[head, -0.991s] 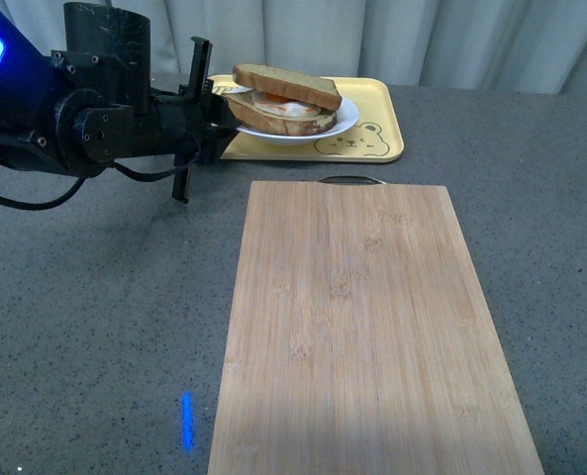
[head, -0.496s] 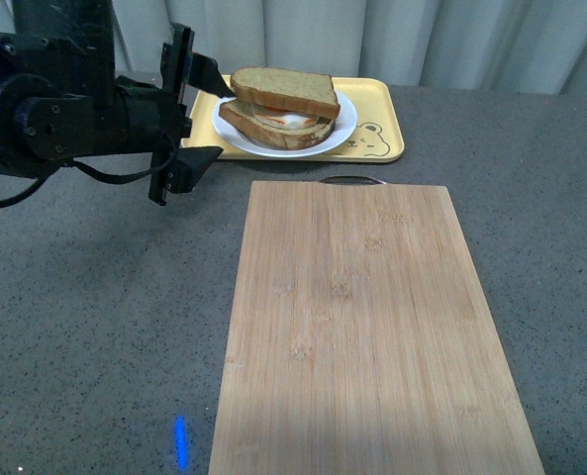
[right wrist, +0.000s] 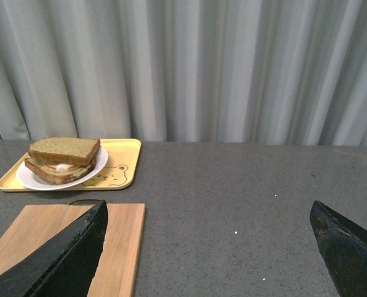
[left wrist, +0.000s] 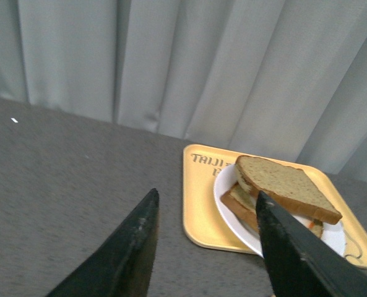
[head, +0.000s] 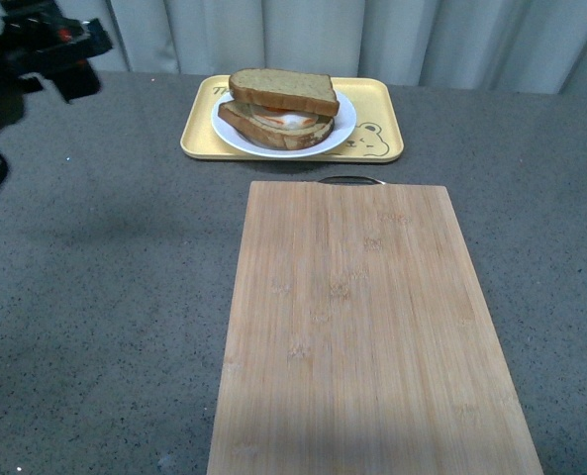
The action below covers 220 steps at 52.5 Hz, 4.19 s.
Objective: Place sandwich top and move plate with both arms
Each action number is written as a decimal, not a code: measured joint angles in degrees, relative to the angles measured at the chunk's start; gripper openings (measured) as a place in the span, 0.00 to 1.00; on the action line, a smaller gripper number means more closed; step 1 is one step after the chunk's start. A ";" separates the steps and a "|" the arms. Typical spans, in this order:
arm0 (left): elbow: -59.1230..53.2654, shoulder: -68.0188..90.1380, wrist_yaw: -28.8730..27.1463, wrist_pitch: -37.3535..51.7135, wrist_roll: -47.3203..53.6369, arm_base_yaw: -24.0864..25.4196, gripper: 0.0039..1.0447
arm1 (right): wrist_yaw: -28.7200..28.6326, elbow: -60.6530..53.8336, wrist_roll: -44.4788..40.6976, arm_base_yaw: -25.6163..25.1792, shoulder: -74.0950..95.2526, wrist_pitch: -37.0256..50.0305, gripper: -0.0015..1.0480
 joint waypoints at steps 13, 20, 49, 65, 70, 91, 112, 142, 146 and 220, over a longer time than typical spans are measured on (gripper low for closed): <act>-14.53 -13.79 2.54 -0.70 6.23 2.36 0.03 | 0.00 0.00 0.00 0.00 0.00 0.00 0.91; -18.64 -19.91 3.48 -2.45 6.67 3.02 0.03 | 0.00 0.02 0.00 0.00 0.00 0.00 0.91; -28.20 -50.10 7.30 -23.74 7.21 7.30 0.03 | 0.00 0.00 0.00 0.00 0.00 0.00 0.91; -30.91 -63.45 7.30 -34.03 7.23 7.30 0.03 | 0.00 0.00 0.00 0.00 0.00 0.00 0.91; -31.34 -67.17 7.32 -37.07 7.26 7.30 0.03 | 0.00 0.00 0.00 0.00 0.00 0.00 0.91; -31.41 -83.30 7.34 -51.65 7.26 7.30 0.03 | 0.00 0.00 0.00 0.00 0.00 0.00 0.91; -31.41 -93.20 7.34 -61.16 7.26 7.30 0.03 | 0.00 0.00 0.00 0.00 0.00 0.00 0.91; -31.41 -102.82 7.34 -70.97 7.26 7.30 0.03 | 0.00 0.00 0.00 0.00 0.00 0.00 0.91; -31.41 -109.20 7.43 -78.47 7.28 7.30 0.03 | 0.02 0.00 0.00 0.00 0.00 0.00 0.91; -31.41 -110.79 7.43 -79.08 7.32 7.30 0.94 | 0.00 0.00 0.00 -0.02 0.00 0.00 0.91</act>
